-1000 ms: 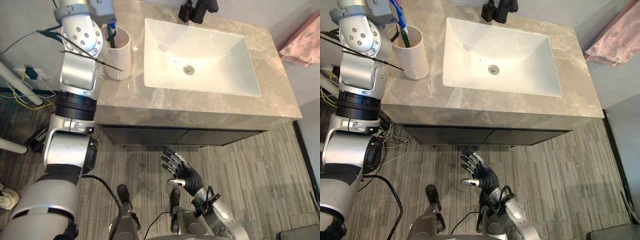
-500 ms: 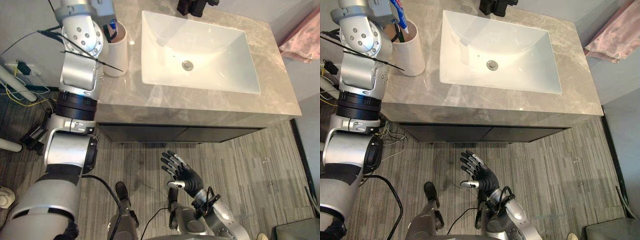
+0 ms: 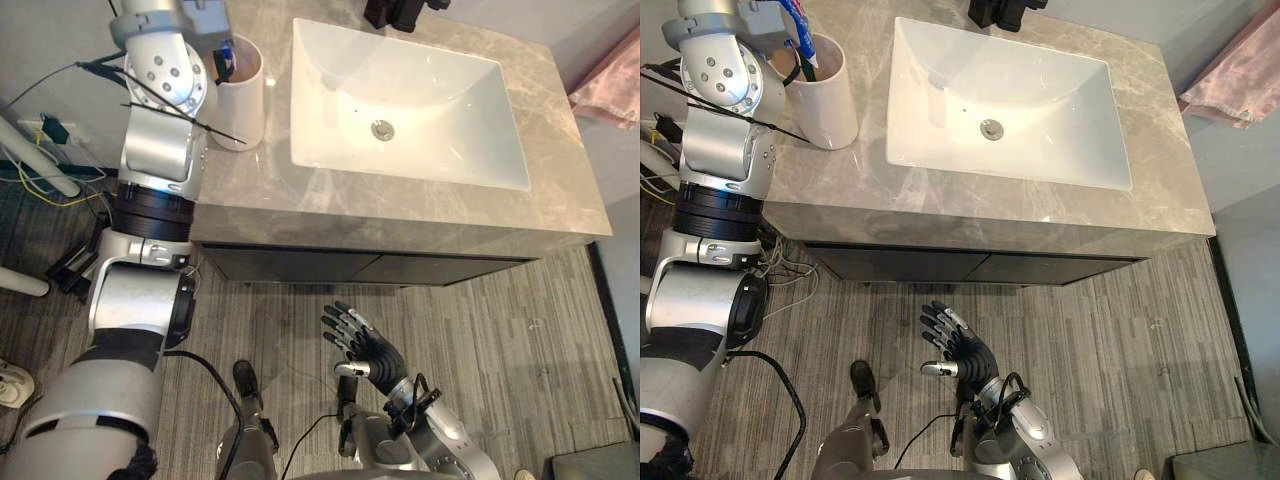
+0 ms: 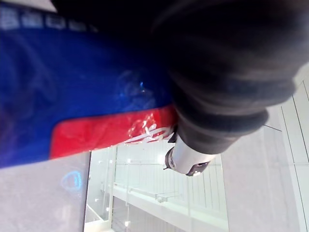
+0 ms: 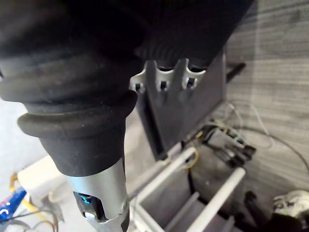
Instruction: Organize washtable
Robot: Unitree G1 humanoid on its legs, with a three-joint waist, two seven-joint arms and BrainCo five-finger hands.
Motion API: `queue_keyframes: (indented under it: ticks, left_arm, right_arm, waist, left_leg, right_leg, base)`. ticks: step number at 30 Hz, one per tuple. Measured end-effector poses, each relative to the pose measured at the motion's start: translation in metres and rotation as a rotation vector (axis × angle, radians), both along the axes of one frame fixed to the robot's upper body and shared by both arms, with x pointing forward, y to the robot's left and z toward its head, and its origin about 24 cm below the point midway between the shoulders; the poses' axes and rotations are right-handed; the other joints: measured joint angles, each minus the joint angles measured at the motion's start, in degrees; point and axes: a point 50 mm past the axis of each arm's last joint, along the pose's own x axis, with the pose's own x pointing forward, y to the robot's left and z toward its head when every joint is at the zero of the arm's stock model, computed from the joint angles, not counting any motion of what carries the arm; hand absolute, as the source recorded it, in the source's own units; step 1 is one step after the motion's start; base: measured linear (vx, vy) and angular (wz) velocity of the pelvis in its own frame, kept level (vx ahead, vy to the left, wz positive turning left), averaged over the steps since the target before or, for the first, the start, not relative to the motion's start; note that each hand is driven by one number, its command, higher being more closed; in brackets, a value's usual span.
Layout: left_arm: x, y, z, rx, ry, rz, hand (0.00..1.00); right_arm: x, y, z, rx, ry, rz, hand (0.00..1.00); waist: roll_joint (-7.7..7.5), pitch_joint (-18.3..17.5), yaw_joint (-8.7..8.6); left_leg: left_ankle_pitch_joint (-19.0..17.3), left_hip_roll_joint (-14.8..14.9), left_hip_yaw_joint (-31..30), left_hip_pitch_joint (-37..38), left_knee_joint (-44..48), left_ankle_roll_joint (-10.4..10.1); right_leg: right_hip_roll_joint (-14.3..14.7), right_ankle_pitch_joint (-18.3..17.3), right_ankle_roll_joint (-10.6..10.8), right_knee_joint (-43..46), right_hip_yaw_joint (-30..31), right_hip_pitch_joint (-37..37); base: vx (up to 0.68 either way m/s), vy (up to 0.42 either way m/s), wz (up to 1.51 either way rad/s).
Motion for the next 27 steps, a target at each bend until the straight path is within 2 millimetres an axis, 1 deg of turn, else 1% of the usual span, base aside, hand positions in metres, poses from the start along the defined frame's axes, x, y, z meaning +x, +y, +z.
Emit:
queue_keyframes:
  ticks: [3,5,7,10,13,17,21,27]
  left_arm:
    - [-0.004,-0.003,-0.002,0.018,-0.015,-0.015,1.00]
    - [-0.005,-0.011,-0.003,0.030,-0.021,-0.034,1.00]
    - [-0.009,-0.016,-0.003,0.035,-0.036,-0.054,1.00]
    - [-0.013,-0.023,-0.005,0.073,-0.049,-0.072,1.00]
    - [-0.012,-0.028,-0.008,0.093,-0.040,-0.081,1.00]
    - [-0.010,-0.029,-0.011,0.106,-0.029,-0.089,1.00]
    - [-0.010,-0.030,-0.012,0.103,-0.025,-0.094,1.00]
    - [-0.008,-0.029,-0.013,0.099,-0.019,-0.091,1.00]
  right_arm:
    - [0.000,-0.001,0.000,0.017,0.008,-0.002,0.00]
    - [0.001,-0.002,0.000,0.027,0.015,-0.008,0.00]
    - [0.002,-0.004,0.000,0.029,0.014,-0.015,0.00]
    - [0.002,-0.005,0.000,0.029,0.013,-0.022,0.00]
    - [0.003,-0.006,0.001,0.038,0.017,-0.027,0.00]
    - [0.003,-0.007,0.001,0.042,0.018,-0.034,0.00]
    - [0.004,-0.010,0.001,0.039,0.015,-0.044,0.00]
    - [0.003,-0.009,0.000,0.040,0.021,-0.039,0.00]
  waist:
    - [0.61,0.41,0.16]
    - [1.34,0.90,0.76]
    - [1.67,1.12,1.00]
    - [1.75,1.12,0.99]
    - [1.77,1.11,1.08]
    - [2.10,1.14,1.14]
    - [2.88,1.15,1.27]
    - [2.93,1.15,1.32]
  left_leg:
    - [-0.01,-0.08,0.01,0.00,-0.03,-0.01]
    - [0.00,-0.06,-0.09,0.02,-0.03,0.00]
    - [0.01,-0.05,-0.10,0.02,-0.03,0.00]
    - [0.22,-0.05,-0.12,0.03,0.00,0.23]
    - [0.39,-0.07,-0.23,0.03,0.01,0.30]
    - [0.42,-0.09,-0.30,0.03,0.01,0.34]
    - [0.44,-0.16,-0.46,0.05,0.01,0.37]
    - [0.38,-0.11,-0.41,0.04,-0.05,0.29]
  right_leg:
    - [-0.09,-0.35,-0.41,0.27,-0.21,-0.05]
    - [-0.15,-0.83,-0.57,1.11,-0.24,-0.13]
    - [-0.15,-0.92,-0.71,1.13,-0.25,-0.16]
    - [-0.14,-0.80,-0.51,1.14,-0.25,-0.16]
    - [-0.14,-0.76,-0.45,1.15,-0.34,-0.13]
    - [-0.16,-0.76,-0.45,1.17,-0.39,-0.14]
    - [-0.22,-0.77,-0.46,1.16,-0.56,-0.15]
    - [-0.24,-0.90,-0.62,0.79,-0.44,-0.08]
  base:
    - [-0.01,0.008,0.02]
    - [0.00,0.000,0.00]
    - [0.00,0.000,0.00]
    - [0.00,0.000,0.00]
    - [0.00,0.000,0.00]
    - [0.00,0.000,0.00]
    - [0.00,0.003,0.01]
    - [0.00,0.000,0.00]
